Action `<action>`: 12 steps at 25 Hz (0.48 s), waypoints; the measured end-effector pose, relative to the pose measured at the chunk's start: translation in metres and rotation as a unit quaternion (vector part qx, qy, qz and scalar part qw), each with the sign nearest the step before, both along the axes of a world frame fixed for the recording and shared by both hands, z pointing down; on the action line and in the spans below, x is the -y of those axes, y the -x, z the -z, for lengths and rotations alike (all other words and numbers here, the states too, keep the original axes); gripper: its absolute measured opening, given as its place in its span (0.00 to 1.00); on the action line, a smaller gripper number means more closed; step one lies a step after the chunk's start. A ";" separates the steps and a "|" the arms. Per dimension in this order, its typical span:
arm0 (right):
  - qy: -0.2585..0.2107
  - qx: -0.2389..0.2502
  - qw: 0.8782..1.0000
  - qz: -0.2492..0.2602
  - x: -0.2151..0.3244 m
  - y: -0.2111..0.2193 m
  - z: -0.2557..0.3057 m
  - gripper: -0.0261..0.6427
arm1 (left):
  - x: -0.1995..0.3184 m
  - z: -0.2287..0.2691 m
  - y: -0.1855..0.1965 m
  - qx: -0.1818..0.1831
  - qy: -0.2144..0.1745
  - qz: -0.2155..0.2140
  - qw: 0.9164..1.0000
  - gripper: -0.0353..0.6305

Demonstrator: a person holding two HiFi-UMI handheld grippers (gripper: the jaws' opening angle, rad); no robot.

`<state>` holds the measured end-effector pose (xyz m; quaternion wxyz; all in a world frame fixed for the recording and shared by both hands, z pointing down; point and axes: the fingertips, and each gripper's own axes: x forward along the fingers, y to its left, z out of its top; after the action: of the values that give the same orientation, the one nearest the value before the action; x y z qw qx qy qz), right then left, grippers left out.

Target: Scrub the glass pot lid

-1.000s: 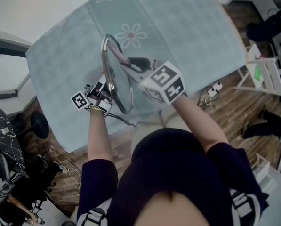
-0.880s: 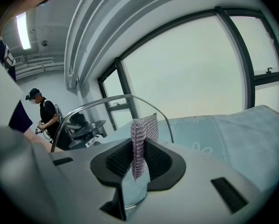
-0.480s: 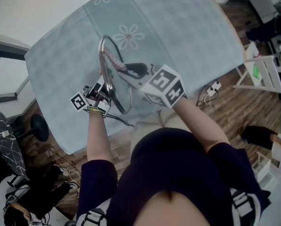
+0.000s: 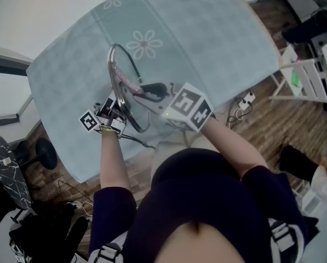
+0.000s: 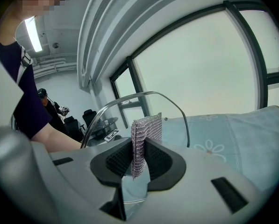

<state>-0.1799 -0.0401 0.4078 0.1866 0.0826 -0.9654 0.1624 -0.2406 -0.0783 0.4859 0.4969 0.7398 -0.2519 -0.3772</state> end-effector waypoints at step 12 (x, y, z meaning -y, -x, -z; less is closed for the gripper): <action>-0.004 -0.008 0.999 0.037 -0.027 -0.006 -0.004 0.16 | 0.000 0.001 0.002 -0.002 0.002 0.010 1.000 0.30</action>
<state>-0.1737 -0.0136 0.4117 0.2002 0.0489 -0.9668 0.1507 -0.2430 -0.0788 0.4852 0.4948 0.7355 -0.2594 -0.3833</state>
